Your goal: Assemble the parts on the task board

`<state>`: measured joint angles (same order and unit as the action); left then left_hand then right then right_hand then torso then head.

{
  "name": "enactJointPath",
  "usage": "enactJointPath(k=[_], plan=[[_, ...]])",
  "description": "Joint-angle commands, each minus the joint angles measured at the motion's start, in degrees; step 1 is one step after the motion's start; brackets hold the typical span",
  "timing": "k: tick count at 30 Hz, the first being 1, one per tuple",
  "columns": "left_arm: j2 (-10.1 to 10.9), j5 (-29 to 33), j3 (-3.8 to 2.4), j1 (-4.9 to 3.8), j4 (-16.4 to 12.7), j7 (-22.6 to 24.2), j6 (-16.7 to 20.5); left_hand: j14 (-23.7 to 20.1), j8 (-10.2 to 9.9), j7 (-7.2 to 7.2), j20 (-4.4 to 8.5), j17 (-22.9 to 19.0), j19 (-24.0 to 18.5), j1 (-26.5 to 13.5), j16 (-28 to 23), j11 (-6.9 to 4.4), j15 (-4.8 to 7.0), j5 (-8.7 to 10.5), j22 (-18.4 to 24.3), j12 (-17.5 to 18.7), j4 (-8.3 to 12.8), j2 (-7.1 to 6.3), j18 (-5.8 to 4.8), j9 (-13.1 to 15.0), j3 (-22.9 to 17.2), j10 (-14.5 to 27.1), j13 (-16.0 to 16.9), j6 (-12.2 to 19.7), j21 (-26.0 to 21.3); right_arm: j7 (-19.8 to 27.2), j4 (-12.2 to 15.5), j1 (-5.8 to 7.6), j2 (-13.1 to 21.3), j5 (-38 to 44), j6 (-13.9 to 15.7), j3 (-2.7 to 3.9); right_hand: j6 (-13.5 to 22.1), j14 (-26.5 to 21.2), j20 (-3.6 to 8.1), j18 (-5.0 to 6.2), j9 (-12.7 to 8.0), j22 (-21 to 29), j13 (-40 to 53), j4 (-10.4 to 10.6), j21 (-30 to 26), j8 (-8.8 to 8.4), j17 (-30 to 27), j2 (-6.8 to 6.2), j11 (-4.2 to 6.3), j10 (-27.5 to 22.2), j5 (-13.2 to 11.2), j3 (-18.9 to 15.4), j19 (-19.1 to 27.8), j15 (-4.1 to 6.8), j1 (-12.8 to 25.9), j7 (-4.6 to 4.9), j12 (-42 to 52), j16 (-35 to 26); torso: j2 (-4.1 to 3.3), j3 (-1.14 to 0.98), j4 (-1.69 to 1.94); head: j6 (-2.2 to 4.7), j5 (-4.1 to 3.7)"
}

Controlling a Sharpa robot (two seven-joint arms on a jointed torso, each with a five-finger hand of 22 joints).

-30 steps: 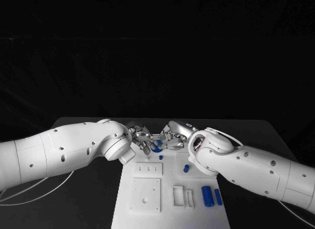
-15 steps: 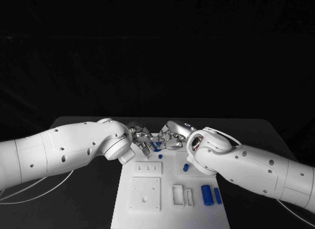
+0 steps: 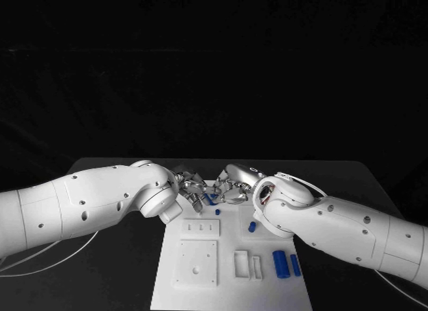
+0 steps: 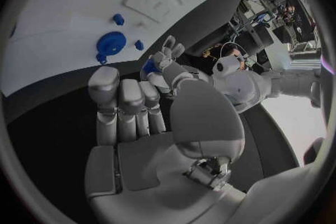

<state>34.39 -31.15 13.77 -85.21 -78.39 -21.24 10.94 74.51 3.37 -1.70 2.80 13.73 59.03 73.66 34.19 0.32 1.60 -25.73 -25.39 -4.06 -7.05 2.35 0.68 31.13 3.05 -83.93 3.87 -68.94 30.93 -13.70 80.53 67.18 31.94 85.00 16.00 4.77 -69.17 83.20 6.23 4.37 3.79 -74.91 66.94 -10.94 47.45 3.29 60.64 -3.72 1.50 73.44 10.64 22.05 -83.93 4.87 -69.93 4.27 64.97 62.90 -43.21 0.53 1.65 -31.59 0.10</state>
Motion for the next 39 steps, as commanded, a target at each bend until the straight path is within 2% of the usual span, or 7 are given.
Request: enactJointPath(k=[1,15,19,27,29,30,39], plan=[[0.1,-0.1,-0.07,-0.14,-0.3,0.8,-1.3,-0.2,0.4,0.25,0.04,0.1,-0.6,-0.2,0.3,-0.42,0.11,-0.32,-0.1,0.0,0.0,0.35,-0.67,0.6,-0.4,-0.9,-0.1,0.2,0.3,0.3,-0.1,-0.03,0.0,0.5,-1.0,-0.07,-1.3,0.0,0.26,-0.31,0.1,-5.7,0.1,0.4,0.2,0.31,0.0,0.23,0.27,0.0,0.3,0.0,-1.8,0.47,-0.5,-0.82,-0.3,-0.3,0.02,-0.01,0.02,-0.07,0.02],[0.5,0.3,-0.07,-0.14,-0.3,0.5,-3.6,-0.6,0.3,0.16,-0.14,0.2,-0.9,-1.1,0.3,-0.32,-0.03,-1.07,-0.4,0.0,-0.5,-1.08,-0.67,0.9,0.0,-0.5,0.0,0.4,0.2,0.3,-0.1,-0.06,0.1,0.5,-1.1,-0.14,-1.3,0.0,0.27,-0.31,0.1,-5.7,0.2,0.4,0.1,0.31,0.0,0.36,0.28,0.0,0.4,-0.1,-1.8,0.48,-0.6,-0.83,-0.3,-0.4,0.05,-0.04,0.01,-0.23,-0.09],[0.7,0.6,-0.07,-0.14,-0.3,0.5,-3.8,-0.9,0.3,-0.03,-0.26,0.2,-1.1,-2.7,0.3,-0.2,-0.15,-1.53,-0.4,0.0,-1.6,-2.21,-0.68,0.5,0.9,-0.3,0.0,0.4,0.1,0.3,-0.1,-0.06,0.1,0.5,-1.1,-0.15,-1.3,0.0,0.27,-0.31,0.1,-5.7,0.2,0.4,0.2,0.32,0.0,0.43,0.28,0.0,0.4,-0.1,-1.8,0.48,-0.6,-0.83,-0.3,-0.3,0.03,-0.04,0.03,-0.19,-0.17],[0.8,0.9,-0.07,-0.14,-0.2,0.5,-4.1,-1.2,0.3,-0.22,-0.42,0.1,-1.2,-3.8,0.3,-0.05,-0.29,-1.96,-0.3,-0.2,-3.3,-2.8,-0.68,-0.5,1.5,0.0,0.0,0.4,-0.3,0.3,-0.1,-0.07,0.1,0.5,-1.2,-0.17,-1.3,0.0,0.27,-0.31,0.1,-5.7,0.2,0.4,0.2,0.32,0.0,0.43,0.28,0.0,0.4,-0.1,-1.8,0.48,-0.6,-0.83,-0.3,-0.3,0.04,-0.04,-0.02,-0.15,-0.18],[0.8,1.0,-0.07,-0.14,-0.2,0.4,-4.2,-1.2,0.3,-0.22,-0.43,0.1,-1.2,-3.6,0.3,-0.05,-0.29,-3.03,-0.3,-0.2,-3.3,-2.87,-0.67,-0.7,1.4,0.1,0.0,0.5,-0.3,0.3,-0.1,-0.07,0.1,0.5,-1.2,-0.17,-1.3,0.0,0.27,-0.31,0.1,-5.7,0.2,0.4,0.2,0.32,0.0,0.43,0.28,0.0,0.4,-0.1,-1.8,0.48,-0.6,-0.83,-0.3,-0.3,0.03,-0.02,0.02,-0.2,-0.22],[0.9,1.0,-0.07,-0.14,-0.2,0.4,-4.3,-1.2,0.3,-0.19,-0.43,0.1,-1.2,-3.4,0.3,-0.06,-0.29,-5.0,-0.3,-0.2,-3.3,-2.96,-0.67,-0.8,1.2,0.1,0.0,0.5,-0.4,0.3,-0.1,-0.07,0.1,0.5,-1.2,-0.17,-1.3,0.0,0.27,-0.31,0.1,-5.7,0.2,0.4,0.2,0.32,0.0,0.43,0.28,0.0,0.4,-0.1,-1.8,0.48,-0.6,-0.83,-0.3,-0.3,0.02,-0.03,0.03,-0.2,-0.23],[1.0,1.0,-0.07,-0.13,-0.2,0.3,-4.6,-1.4,0.4,-0.07,-0.39,0.2,-1.3,-1.9,0.5,-0.09,-0.27,-10.38,-0.5,0.0,-2.9,-2.94,-0.68,-0.7,-1.0,0.2,-0.1,0.6,-0.4,0.4,-0.1,-0.08,0.2,0.4,-1.4,-0.19,-1.4,0.0,0.28,-0.32,0.1,-5.7,0.2,0.3,0.2,0.32,0.0,0.49,0.29,0.0,0.4,-0.1,-1.8,0.49,-0.5,-0.84,-0.3,-0.4,0.01,-0.02,-0.02,-0.18,-0.28]])
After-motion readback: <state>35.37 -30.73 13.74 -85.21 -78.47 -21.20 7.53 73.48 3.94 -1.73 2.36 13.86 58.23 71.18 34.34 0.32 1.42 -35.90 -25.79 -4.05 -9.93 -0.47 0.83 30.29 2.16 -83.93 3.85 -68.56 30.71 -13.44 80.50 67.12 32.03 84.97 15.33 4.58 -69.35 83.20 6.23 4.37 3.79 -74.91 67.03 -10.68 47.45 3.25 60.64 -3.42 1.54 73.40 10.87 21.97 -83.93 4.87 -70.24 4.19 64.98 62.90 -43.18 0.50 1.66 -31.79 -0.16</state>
